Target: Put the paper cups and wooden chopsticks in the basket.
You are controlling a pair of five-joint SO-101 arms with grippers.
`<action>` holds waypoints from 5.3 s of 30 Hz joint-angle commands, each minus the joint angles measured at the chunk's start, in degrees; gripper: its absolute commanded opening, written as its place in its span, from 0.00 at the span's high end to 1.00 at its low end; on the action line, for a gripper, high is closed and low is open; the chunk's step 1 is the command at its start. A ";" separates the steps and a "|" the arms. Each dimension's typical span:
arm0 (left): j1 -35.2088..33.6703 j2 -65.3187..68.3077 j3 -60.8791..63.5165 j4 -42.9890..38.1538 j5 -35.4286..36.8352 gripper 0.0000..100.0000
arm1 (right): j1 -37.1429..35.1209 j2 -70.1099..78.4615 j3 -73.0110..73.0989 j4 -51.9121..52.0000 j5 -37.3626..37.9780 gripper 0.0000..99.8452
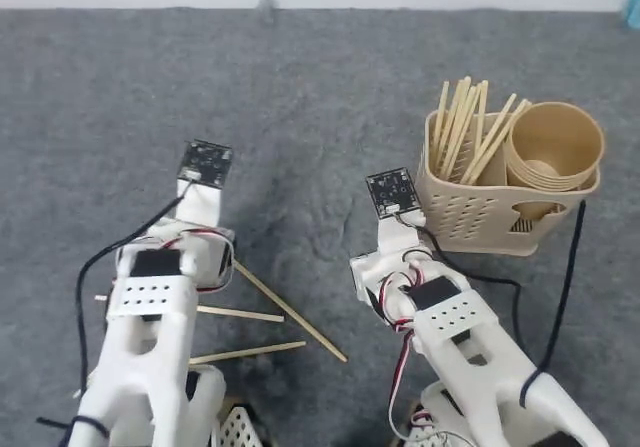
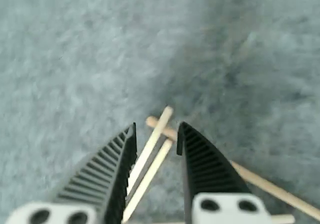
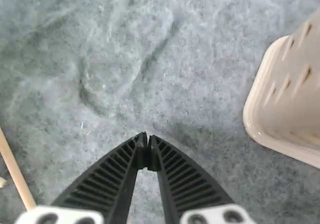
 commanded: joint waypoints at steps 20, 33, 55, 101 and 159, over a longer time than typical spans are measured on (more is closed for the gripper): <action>0.88 23.21 -14.20 1.93 -0.44 0.87 | -0.48 0.31 -3.78 -0.84 0.70 0.99; -0.70 33.67 -20.44 2.29 -0.35 0.87 | -0.48 0.40 -3.87 -0.84 0.70 0.99; -6.51 32.97 -27.74 2.29 -0.18 0.99 | -0.40 0.57 -3.87 -1.10 0.70 0.99; 25.49 -50.99 -2.68 -42.20 26.64 0.99 | -0.40 0.66 -3.87 -1.36 0.70 0.99; 45.89 24.18 -30.73 -56.35 26.99 0.92 | -0.31 0.75 -3.96 -1.45 3.52 0.99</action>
